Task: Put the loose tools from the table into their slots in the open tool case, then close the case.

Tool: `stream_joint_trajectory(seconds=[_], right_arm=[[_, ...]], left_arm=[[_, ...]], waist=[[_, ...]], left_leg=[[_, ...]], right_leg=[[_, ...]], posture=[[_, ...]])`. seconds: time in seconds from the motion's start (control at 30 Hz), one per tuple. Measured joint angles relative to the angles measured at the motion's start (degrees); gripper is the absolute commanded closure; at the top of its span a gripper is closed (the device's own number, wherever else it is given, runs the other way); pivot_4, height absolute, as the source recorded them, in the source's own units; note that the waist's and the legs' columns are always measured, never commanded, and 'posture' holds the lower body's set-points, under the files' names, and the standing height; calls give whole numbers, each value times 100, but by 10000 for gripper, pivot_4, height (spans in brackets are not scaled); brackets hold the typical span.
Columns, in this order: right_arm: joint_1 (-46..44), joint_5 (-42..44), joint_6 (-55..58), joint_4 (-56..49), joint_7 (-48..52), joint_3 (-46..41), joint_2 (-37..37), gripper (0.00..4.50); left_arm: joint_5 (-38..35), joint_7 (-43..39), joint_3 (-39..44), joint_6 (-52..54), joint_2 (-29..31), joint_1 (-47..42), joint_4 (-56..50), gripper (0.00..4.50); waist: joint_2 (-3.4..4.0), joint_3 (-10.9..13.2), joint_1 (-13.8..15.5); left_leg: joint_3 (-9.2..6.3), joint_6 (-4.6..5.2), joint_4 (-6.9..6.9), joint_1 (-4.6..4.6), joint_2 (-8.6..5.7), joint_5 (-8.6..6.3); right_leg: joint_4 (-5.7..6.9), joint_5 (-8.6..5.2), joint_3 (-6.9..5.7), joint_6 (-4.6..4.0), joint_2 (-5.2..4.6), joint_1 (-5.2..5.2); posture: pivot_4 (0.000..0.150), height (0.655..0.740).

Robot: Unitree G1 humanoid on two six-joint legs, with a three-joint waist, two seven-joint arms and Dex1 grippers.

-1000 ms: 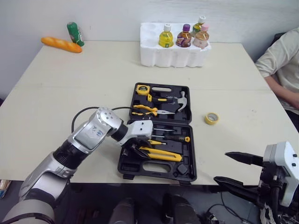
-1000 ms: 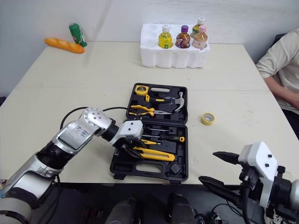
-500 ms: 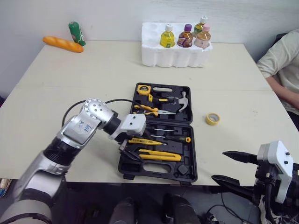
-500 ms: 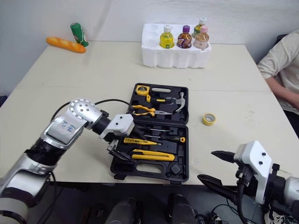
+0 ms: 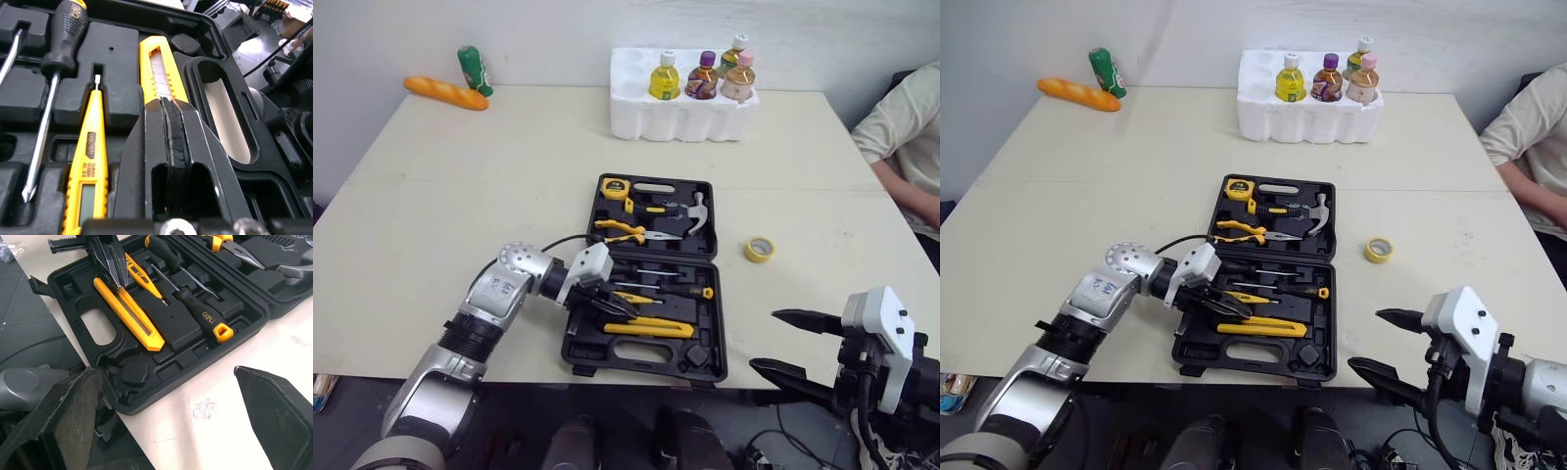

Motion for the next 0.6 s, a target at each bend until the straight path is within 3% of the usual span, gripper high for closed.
stream_joint_trajectory(seconds=[0.17, 0.3, 0.6], right_arm=[[19, -167, 13, 22, -66, 150, -1, 0], [-15, -209, 23, 34, -77, 216, -14, 0], [-10, -213, 61, 45, -106, 216, -31, 0]], left_arm=[[463, 55, -305, -552, 142, -91, -10, 44604], [1051, 480, -516, -952, 97, -249, 225, 44604], [1161, 447, -528, -1123, 47, -292, 293, 44604]], waist=[[8, -32, -7], [28, -60, -11], [70, -113, -8]], left_leg=[[0, 0, -1, 21, 3, -1], [-4, 34, -16, 98, 13, -46], [-4, 35, -16, 106, 17, -57]], right_leg=[[0, -1, 0, -1, 0, 16], [-23, -5, -4, -6, 0, 93], [-27, -8, -4, -10, -3, 100]], posture=[[1500, 7367], [1500, 7367], [1500, 7367]])
